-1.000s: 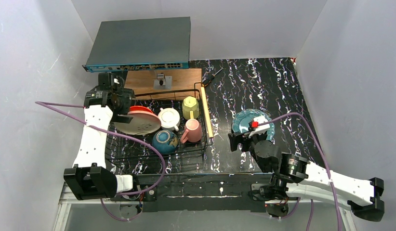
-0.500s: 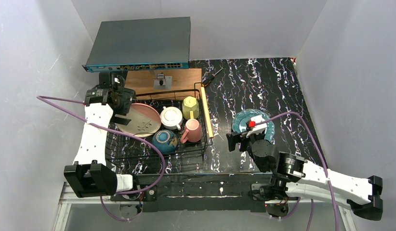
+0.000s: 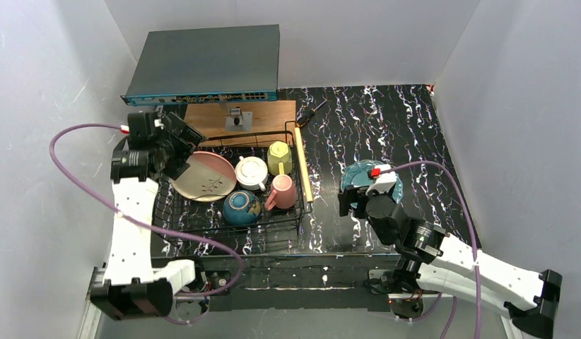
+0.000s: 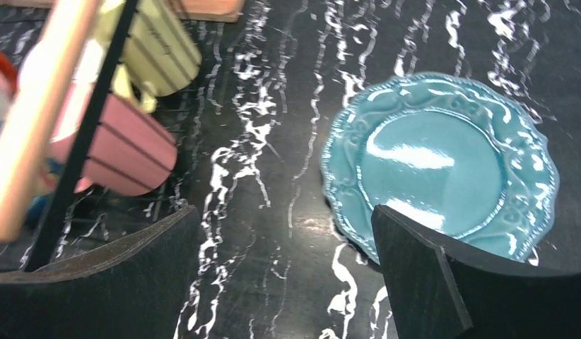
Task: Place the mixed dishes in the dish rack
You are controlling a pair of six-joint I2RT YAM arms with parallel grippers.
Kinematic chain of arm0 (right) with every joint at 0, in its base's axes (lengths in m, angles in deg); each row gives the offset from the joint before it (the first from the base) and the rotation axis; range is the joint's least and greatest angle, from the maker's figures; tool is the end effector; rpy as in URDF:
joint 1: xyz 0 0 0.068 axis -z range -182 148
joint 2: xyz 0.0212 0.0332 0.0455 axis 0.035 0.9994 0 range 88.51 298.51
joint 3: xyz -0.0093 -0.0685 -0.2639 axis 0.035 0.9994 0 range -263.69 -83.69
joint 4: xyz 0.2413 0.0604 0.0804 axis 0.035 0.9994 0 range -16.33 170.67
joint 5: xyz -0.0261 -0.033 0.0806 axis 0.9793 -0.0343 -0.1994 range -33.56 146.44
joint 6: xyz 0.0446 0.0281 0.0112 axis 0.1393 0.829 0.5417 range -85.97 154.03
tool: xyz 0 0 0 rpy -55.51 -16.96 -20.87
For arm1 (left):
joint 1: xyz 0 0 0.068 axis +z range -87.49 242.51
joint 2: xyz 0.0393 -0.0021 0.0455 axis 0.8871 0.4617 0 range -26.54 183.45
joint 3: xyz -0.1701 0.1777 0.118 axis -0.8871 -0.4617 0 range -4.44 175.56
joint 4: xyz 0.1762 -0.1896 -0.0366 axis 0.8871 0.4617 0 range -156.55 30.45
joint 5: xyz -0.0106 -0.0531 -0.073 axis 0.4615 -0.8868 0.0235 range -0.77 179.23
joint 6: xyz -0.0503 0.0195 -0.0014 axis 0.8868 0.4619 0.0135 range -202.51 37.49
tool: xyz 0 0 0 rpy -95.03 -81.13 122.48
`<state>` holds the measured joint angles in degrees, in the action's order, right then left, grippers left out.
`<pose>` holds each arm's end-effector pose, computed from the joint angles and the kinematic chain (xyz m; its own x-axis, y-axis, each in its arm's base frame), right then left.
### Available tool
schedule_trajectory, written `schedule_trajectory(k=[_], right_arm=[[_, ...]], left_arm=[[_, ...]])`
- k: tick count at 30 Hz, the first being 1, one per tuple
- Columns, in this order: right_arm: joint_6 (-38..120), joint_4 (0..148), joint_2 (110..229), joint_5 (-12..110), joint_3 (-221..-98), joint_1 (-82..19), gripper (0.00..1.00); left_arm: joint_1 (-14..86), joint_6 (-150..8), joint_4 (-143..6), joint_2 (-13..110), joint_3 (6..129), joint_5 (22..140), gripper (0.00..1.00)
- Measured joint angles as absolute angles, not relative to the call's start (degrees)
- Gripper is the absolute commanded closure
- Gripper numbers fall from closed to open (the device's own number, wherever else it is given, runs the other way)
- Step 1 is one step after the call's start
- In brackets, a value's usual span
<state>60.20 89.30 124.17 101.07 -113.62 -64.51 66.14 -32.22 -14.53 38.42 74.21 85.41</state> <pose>0.0904 0.1196 0.2666 -0.2960 0.1111 -0.9487 -0.2214 0.9582 0.1813 0.2177 0.0113 0.4010 -0.3869 -0.7937 -0.4694 -0.4833 0.6081 -0.6298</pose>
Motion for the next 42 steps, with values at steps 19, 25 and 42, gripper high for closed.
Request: schedule_trajectory(k=[19,25,42], right_arm=[[73.3,99.5,128.9,62.9,-113.9,-1.8,0.02],[75.4,97.6,129.2,51.1,-108.4,12.4,0.02],[79.7,64.4,148.9,17.4,-94.3,32.8,0.22]], left_arm=[[52.9,-46.1,-31.7,25.8,62.6,45.4,0.02],[49.3,-50.6,-31.2,20.4,58.5,37.0,0.02],[45.7,-57.8,-27.4,16.9,57.7,34.4,0.02]])
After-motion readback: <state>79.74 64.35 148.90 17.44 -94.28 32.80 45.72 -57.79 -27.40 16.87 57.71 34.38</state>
